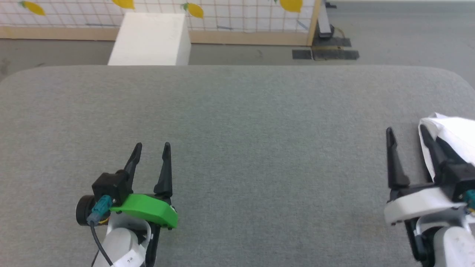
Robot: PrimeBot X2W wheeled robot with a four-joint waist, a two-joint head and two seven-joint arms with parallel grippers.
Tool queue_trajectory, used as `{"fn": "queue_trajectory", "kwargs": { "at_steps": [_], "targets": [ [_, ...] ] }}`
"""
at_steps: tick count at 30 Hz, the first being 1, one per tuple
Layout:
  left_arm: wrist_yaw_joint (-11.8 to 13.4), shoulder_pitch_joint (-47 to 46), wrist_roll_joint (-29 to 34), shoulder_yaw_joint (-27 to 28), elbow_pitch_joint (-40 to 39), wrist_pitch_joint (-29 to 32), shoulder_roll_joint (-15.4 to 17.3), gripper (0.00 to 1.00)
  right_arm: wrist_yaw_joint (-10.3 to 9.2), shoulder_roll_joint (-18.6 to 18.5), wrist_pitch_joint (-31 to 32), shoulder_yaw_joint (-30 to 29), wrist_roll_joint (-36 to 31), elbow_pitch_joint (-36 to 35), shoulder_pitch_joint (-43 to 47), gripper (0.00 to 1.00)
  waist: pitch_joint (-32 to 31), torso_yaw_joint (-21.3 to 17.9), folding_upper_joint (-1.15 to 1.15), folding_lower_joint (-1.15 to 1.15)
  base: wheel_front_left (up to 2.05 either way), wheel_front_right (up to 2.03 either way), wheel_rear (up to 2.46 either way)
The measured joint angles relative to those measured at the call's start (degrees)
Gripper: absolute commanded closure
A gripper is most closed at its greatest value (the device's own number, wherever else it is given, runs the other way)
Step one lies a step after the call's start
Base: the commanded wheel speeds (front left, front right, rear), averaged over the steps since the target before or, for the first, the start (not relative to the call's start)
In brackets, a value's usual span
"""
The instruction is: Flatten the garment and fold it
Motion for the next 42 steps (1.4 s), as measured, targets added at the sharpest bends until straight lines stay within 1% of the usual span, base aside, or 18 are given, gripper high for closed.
{"fn": "queue_trajectory", "kwargs": {
  "at_steps": [3, 6, 15, 26, 27, 42],
  "targets": [
    [0.0, 0.6, 0.0, -0.2, 0.2, 0.0, -0.3, 0.00, 0.00, 0.3, -0.7, 1.3, 0.5, 0.0, 2.0, 0.00, -1.1, 1.0, 0.00, 0.00, 0.00, 0.00, 0.00],
    [0.0, 1.2, -0.1, -0.5, 0.5, 0.0, -0.6, 0.00, 0.00, 0.3, -1.6, 1.6, 2.7, 0.5, 3.7, 0.00, -2.0, 1.7, 0.00, 0.00, 0.00, 0.00, 0.00],
    [0.0, 3.2, -0.4, -1.9, 1.3, 0.0, -1.0, 0.00, -0.01, 0.3, -2.7, 1.8, 5.1, 1.7, 8.4, 0.00, -4.5, 2.7, 0.00, 0.00, 0.00, 0.00, 0.00],
    [0.0, 4.0, -0.5, -1.9, 1.5, 0.0, -1.2, 0.00, -0.01, 0.3, -2.7, 2.0, 5.7, 1.8, 9.0, 0.00, -4.6, 2.5, 0.00, 0.00, 0.00, 0.00, 0.00],
    [0.0, 4.0, -0.5, -1.9, 1.5, 0.0, -1.2, 1.00, -0.01, 0.3, -2.7, 2.0, 5.7, 1.8, 9.0, 1.00, -4.5, 2.4, 0.00, 0.00, 0.00, 0.00, 0.00],
    [0.0, 3.9, -0.4, -2.0, 1.2, 0.6, -1.2, 1.00, 0.00, 0.3, -2.4, 2.0, 5.7, 1.8, 9.0, 1.00, -4.6, 2.2, 0.00, 0.00, 0.00, 0.00, 0.00]
  ]
}}
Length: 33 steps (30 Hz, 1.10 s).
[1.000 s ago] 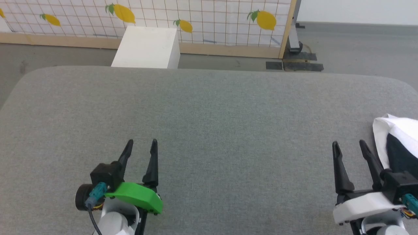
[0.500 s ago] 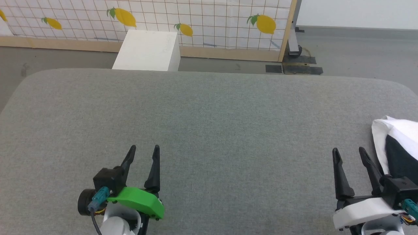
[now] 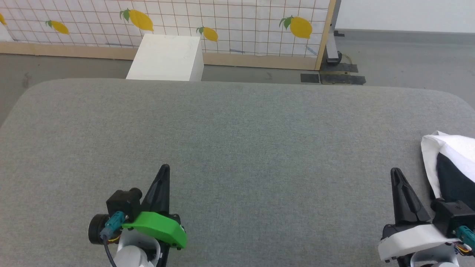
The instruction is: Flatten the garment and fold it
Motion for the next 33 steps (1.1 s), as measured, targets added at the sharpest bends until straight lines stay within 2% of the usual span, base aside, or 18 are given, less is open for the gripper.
{"fn": "queue_trajectory", "kwargs": {
  "at_steps": [33],
  "targets": [
    [1.3, 1.1, 3.5, 1.6, -4.2, 3.6, 0.0, 1.00, 0.00, 0.0, 2.4, 1.3, -1.4, -0.2, -0.2, 1.00, -0.3, -1.3, 0.00, 0.00, 0.00, 0.00, 0.00]
  ]
}}
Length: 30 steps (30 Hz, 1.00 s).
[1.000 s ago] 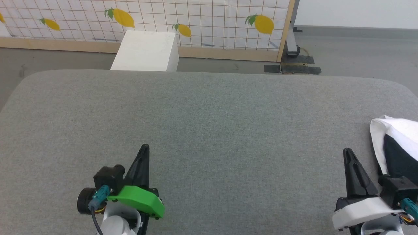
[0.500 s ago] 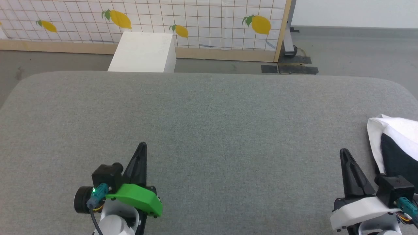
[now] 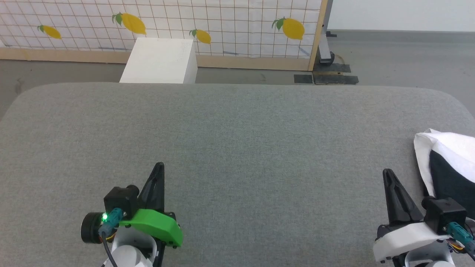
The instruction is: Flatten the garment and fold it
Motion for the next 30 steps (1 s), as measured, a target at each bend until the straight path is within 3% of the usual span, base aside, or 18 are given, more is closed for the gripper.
{"fn": "queue_trajectory", "kwargs": {
  "at_steps": [30],
  "targets": [
    [1.5, 1.7, 2.7, 1.5, -3.8, 3.5, 0.0, 1.00, 0.00, 0.0, 2.4, 1.3, -1.3, -0.3, -0.7, 1.00, -0.2, -1.2, 0.00, 0.00, 0.00, 0.00, 0.00]
  ]
}}
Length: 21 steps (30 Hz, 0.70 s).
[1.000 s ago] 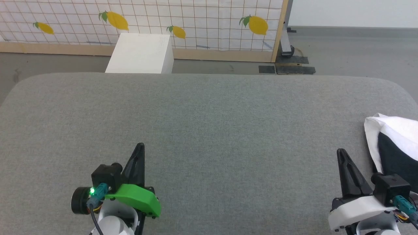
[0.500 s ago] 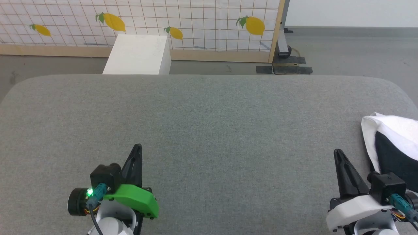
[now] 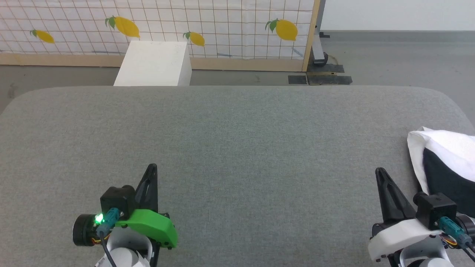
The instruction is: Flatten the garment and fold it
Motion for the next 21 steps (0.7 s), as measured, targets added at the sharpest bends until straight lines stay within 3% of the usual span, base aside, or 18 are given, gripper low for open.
{"fn": "queue_trajectory", "kwargs": {
  "at_steps": [21],
  "targets": [
    [1.0, 0.9, 2.3, 0.9, -2.7, 2.5, -0.1, 1.00, 0.00, 0.0, 1.6, 0.8, -1.1, -0.3, -0.4, 1.00, -0.2, -0.9, 0.00, 0.00, 0.00, 0.00, 0.00]
  ]
}}
